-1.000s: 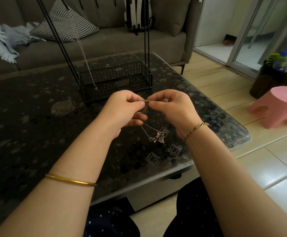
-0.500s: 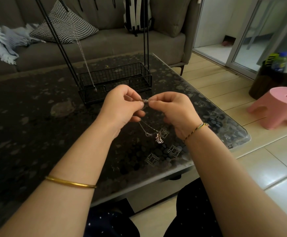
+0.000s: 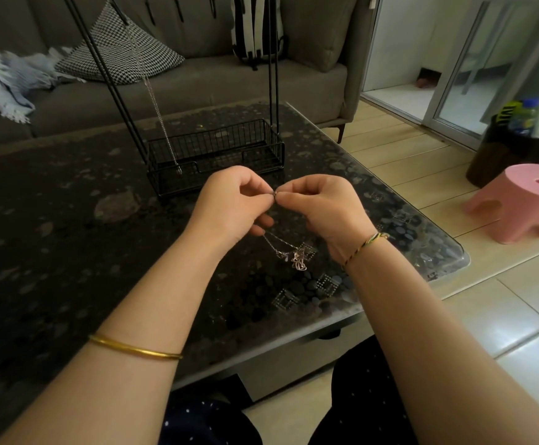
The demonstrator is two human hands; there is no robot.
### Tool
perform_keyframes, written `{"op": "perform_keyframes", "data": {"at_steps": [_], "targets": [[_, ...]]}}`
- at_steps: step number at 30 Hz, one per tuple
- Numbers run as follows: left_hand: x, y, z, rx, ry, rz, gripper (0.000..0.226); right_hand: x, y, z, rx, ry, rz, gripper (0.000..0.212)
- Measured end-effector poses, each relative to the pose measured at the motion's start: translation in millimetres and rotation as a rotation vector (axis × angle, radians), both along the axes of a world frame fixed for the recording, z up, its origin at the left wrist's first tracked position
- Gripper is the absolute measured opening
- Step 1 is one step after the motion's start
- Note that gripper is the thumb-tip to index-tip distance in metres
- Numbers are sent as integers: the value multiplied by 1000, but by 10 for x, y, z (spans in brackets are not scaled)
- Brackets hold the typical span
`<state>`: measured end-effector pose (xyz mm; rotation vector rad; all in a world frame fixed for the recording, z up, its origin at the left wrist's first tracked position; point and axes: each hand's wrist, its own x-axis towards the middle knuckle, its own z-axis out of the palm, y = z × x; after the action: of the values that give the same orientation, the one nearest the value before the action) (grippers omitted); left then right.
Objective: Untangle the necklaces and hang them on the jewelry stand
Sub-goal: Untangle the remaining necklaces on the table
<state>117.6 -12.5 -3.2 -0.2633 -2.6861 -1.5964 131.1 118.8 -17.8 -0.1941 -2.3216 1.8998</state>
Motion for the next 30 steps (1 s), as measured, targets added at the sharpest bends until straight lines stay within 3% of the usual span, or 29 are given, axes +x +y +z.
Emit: {"op": "perform_keyframes", "data": {"at_steps": [5, 9, 21, 30], "targets": [[2, 6, -3, -90, 46, -9, 10, 19, -5, 16, 18, 10, 9, 2], [0, 13, 3, -53, 39, 14, 6, 23, -3, 18, 24, 7, 20, 10], [-46, -1, 53, 418, -272, 148, 23, -18, -13, 35, -291, -107, 17, 14], [-2, -28, 48, 277, -294, 14, 8, 1, 28, 11, -205, -42, 46, 11]]}}
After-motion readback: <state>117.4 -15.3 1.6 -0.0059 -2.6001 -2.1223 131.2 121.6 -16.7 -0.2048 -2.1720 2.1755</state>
